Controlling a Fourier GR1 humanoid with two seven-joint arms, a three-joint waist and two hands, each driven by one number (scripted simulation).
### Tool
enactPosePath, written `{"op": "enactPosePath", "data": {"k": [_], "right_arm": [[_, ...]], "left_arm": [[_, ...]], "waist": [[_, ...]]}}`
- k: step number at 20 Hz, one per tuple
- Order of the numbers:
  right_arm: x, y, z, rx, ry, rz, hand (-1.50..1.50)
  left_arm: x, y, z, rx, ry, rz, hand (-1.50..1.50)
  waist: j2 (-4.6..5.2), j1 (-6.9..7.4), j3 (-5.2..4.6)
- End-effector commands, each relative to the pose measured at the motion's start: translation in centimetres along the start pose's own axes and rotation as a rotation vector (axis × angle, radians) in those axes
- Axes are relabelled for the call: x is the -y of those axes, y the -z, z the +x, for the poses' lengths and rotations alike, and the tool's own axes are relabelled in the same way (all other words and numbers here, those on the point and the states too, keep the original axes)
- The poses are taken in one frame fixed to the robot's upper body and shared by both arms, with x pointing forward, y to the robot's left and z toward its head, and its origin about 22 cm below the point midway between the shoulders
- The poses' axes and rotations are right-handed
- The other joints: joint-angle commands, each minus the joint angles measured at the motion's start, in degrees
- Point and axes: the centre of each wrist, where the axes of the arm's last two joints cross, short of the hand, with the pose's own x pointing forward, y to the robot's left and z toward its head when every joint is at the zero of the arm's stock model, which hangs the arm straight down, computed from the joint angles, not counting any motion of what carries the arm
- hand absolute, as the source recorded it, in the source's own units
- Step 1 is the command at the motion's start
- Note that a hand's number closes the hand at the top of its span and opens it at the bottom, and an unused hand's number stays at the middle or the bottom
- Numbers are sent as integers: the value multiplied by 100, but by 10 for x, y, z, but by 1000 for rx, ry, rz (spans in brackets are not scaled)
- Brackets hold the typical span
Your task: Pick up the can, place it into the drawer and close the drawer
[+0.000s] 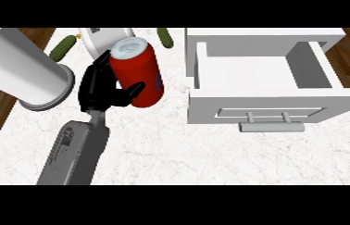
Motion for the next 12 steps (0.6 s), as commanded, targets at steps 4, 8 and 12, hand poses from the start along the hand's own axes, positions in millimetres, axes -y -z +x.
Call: {"op": "enactPosePath", "data": {"k": [4,8,12], "right_arm": [[4,5,-10,15,6,3,-150],[-7,2,13,14,-1,-6,-150],[7,17,6,2,11,-5,-150]], "left_arm": [[35,23,50,32,34,-19,150],[78,32,58,39,34,-35,150],[98,39,67,36,47,-47,150]], "waist": [[7,-8,1],[9,-31,-2],[12,-26,-1]]}}
